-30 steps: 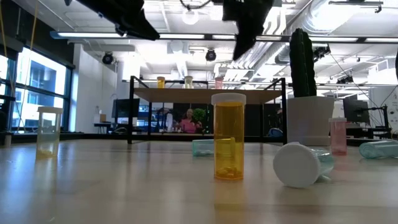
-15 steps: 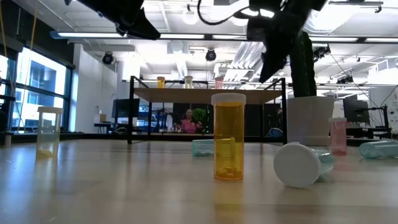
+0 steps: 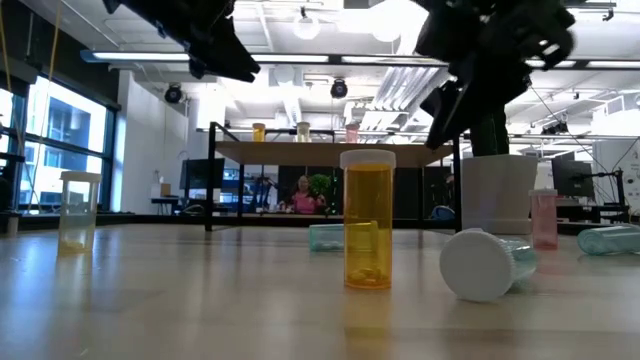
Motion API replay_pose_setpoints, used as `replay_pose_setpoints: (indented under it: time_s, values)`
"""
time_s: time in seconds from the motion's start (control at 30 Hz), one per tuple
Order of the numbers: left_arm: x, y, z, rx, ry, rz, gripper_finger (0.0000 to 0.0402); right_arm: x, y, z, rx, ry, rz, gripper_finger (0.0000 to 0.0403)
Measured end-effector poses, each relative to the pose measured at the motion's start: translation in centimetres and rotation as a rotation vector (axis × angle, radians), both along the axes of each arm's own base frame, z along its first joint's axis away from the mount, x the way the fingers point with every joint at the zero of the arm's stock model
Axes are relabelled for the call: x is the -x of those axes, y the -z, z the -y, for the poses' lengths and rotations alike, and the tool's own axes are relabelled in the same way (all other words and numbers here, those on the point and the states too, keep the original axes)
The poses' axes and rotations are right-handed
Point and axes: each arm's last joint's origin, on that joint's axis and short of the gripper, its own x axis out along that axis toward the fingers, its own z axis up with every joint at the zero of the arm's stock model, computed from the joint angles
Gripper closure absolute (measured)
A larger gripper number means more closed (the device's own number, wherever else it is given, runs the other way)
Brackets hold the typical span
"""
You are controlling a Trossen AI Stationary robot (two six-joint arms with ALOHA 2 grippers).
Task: Pick and place medicine bottles onto shelf by color
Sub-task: Put the top right blue pill bottle on the shelf
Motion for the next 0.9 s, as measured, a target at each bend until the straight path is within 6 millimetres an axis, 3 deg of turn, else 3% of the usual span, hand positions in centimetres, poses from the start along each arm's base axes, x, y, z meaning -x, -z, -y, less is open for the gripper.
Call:
replay_pose_setpoints:
  time_s: [0.53,0.73,0.9]
  values:
    - [-2.2,1.3,4.2,0.121,0.120,-0.027,0.0213,-1.6,1.6,-6.6,0.026,-0.243,0.143,0.0245]
    - [-2.4,1.4,6.2,0.115,0.151,-0.044,0.0213,-2.7,2.5,-6.9,0.110,-0.210,0.175,0.0245]
    - [-4.0,2.8,7.9,0.118,0.224,-0.095,0.0213,-3.1,2.1,-6.7,0.163,-0.101,0.160,0.0245]
